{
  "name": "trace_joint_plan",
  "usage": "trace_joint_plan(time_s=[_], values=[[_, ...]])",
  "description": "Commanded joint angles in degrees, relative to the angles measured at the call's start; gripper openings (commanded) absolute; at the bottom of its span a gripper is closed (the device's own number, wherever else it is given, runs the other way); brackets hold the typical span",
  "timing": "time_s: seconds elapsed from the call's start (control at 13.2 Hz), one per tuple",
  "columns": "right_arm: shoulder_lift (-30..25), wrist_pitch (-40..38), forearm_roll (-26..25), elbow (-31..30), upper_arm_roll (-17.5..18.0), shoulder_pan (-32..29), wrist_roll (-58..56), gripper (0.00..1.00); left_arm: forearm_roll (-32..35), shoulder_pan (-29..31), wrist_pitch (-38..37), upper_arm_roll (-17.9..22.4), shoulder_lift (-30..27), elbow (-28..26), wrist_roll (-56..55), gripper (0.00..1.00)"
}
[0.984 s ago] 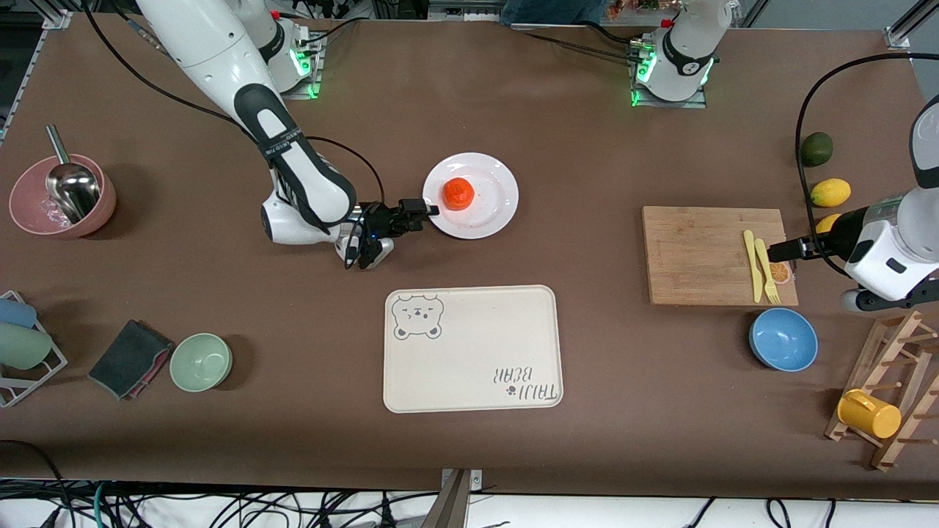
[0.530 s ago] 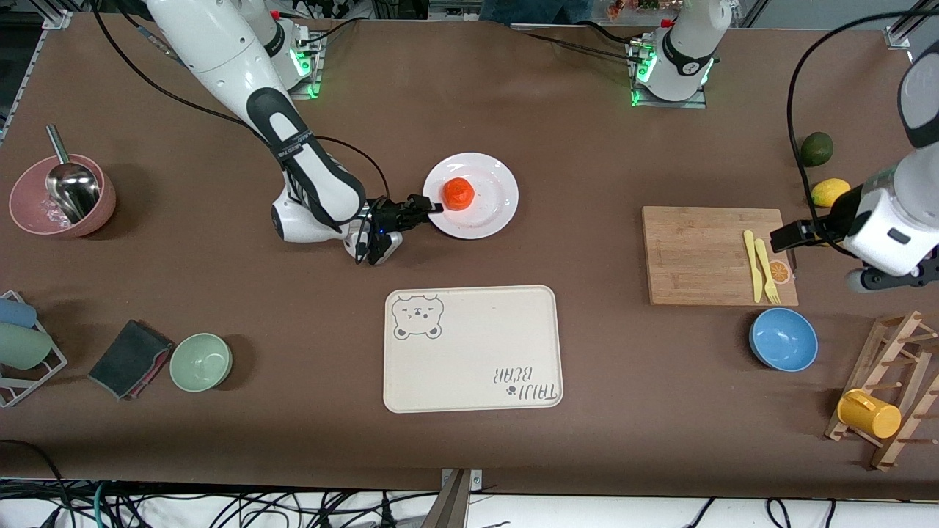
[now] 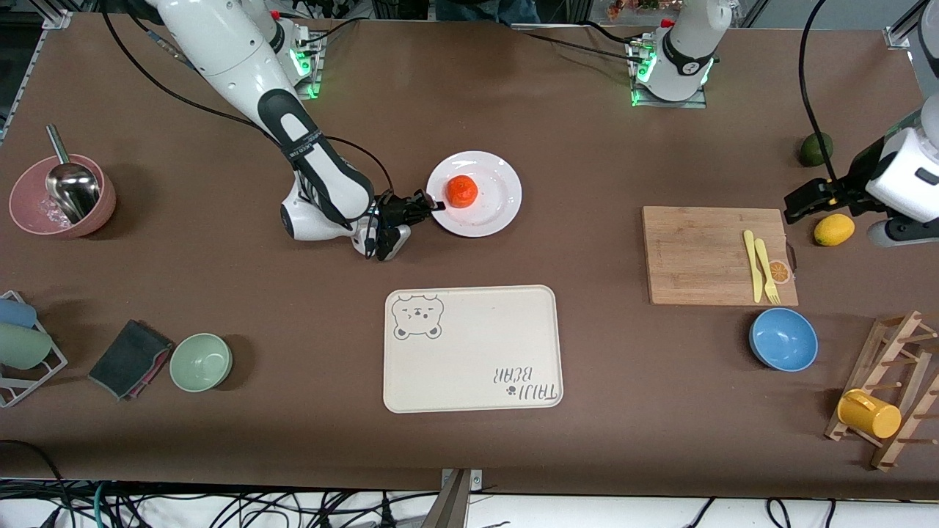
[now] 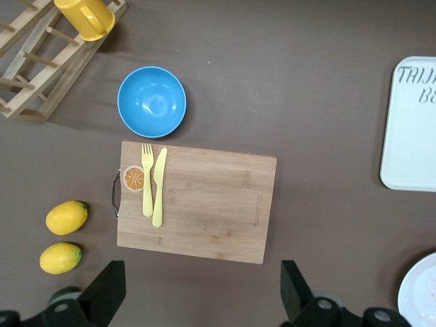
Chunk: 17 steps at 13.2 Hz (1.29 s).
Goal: Place orange and plate with both arms
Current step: 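Carry the plate with the right gripper onto the bear placemat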
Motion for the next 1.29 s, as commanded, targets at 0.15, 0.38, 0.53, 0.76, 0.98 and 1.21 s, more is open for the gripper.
trace_joint_plan(time_s=[0.15,0.38,0.53,0.76,0.98,1.21], values=[[-0.95,-0.48,1.32,2.79,-0.37,-1.36,0.09,0.00,-4.50,-1.27,-0.20,2.87,-1.67,-1.69,6.13,1.00],[-3.14,-0.66,1.32,3.67,-1.77,-2.15,4.65,0.00,-4.50,-1.28,-1.43,2.79,-1.67,-0.64,6.04,1.00],[-3.06,-0.75,0.80,7.96,-2.13,-2.50,10.70,0.00,-4.77,-1.01,-1.52,2.79,-1.58,-0.55,5.69,1.00],[0.26,-1.19,-4.72,19.19,-2.21,-2.77,22.03,0.00,-4.07,-0.75,-2.91,2.79,-1.58,0.77,6.12,1.00],[7.63,-1.19,-7.91,32.80,-4.75,-3.21,29.87,0.00,-3.89,-1.01,-3.54,2.70,-1.41,0.77,6.21,1.00],[15.46,-0.49,-7.56,44.85,-5.82,-3.30,33.48,0.00,-4.06,-0.48,-3.45,2.61,-1.15,0.69,6.48,1.00]])
